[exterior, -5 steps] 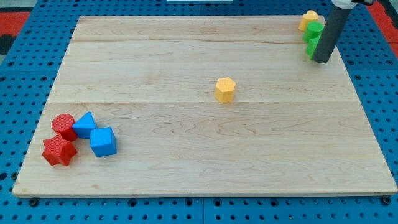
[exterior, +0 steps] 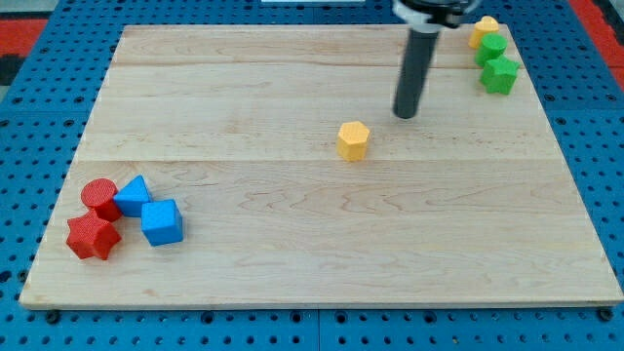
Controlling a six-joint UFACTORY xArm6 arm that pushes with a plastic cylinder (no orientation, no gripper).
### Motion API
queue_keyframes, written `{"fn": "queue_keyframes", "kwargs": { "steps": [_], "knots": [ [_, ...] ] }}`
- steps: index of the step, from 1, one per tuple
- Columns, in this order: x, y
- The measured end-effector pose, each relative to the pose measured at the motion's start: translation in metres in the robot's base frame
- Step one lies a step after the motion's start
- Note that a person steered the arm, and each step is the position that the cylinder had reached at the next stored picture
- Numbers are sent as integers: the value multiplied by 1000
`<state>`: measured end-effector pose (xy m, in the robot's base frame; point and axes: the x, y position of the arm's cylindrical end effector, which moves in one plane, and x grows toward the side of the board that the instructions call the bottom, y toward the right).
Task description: Push the yellow hexagon to the bottom side of the green star
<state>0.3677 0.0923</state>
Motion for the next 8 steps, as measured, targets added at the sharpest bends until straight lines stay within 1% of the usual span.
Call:
{"fn": "queue_keyframes", "kwargs": {
  "steps": [1,2,4,7,8],
  "knots": [
    [0,-45],
    [7,-62],
    [68,-62],
    [80,-62],
    [99,-62]
  ]
}}
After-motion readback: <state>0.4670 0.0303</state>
